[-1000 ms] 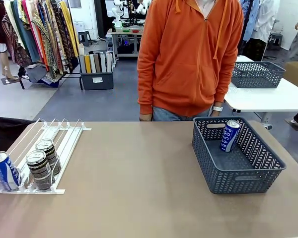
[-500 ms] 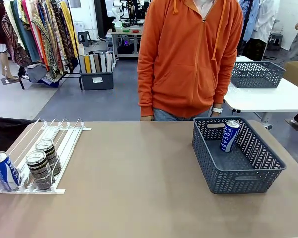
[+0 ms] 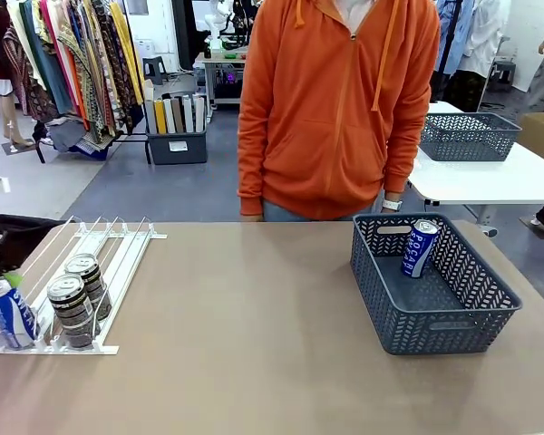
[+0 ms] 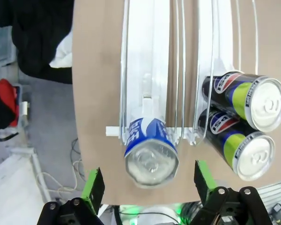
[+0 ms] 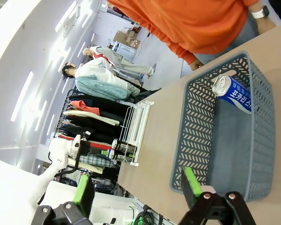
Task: Retrieve and store the cans from the dispenser.
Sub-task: Pick up the last remaining can from one row of the Automatic Can Dispenser and place it in the middle of the table.
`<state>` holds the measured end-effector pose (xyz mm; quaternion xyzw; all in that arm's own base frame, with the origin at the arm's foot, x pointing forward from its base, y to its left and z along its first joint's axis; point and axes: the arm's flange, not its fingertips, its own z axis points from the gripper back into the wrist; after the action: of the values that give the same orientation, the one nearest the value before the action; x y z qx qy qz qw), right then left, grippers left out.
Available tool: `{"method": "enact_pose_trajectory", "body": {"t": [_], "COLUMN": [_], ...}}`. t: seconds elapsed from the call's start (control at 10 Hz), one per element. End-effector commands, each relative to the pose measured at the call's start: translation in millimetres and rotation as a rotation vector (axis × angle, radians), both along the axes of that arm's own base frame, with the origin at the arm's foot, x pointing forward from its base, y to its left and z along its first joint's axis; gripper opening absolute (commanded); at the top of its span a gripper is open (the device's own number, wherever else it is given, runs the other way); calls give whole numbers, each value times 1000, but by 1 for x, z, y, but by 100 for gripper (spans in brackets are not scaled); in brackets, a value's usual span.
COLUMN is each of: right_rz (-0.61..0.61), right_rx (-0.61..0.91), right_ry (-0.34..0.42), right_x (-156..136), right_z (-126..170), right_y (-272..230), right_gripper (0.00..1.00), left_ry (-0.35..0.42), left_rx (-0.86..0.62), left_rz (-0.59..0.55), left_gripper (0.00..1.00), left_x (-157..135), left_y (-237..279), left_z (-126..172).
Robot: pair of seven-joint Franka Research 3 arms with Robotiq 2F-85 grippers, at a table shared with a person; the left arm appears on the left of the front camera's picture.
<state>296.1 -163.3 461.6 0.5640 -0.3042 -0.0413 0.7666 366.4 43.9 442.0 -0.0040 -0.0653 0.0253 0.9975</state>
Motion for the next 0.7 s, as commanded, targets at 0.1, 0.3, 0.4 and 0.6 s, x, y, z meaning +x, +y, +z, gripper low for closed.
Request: {"method": "enact_pose_trajectory", "body": {"t": [0.1,0.3,0.4,0.6], "right_rz": [-10,-10,-10,-10], "right_rx": [20,20,20,20], "right_ry": [-26,-26,-26,-26], "right_x": [3,3,3,3], "right_z": [2,2,2,2], "right_y": [2,2,2,2], "right_gripper": [100,100,100,100], "left_ry": [70,96,93,89], "left_rx": [-10,-7,-8,-12], "left_rz": [22,16,19,11], "left_gripper": [100,100,100,100], "left_x": [7,10,12,13], "left_y": [-9,-9,-10,-10], "left_z": [-31,-36,-36,-37]}}
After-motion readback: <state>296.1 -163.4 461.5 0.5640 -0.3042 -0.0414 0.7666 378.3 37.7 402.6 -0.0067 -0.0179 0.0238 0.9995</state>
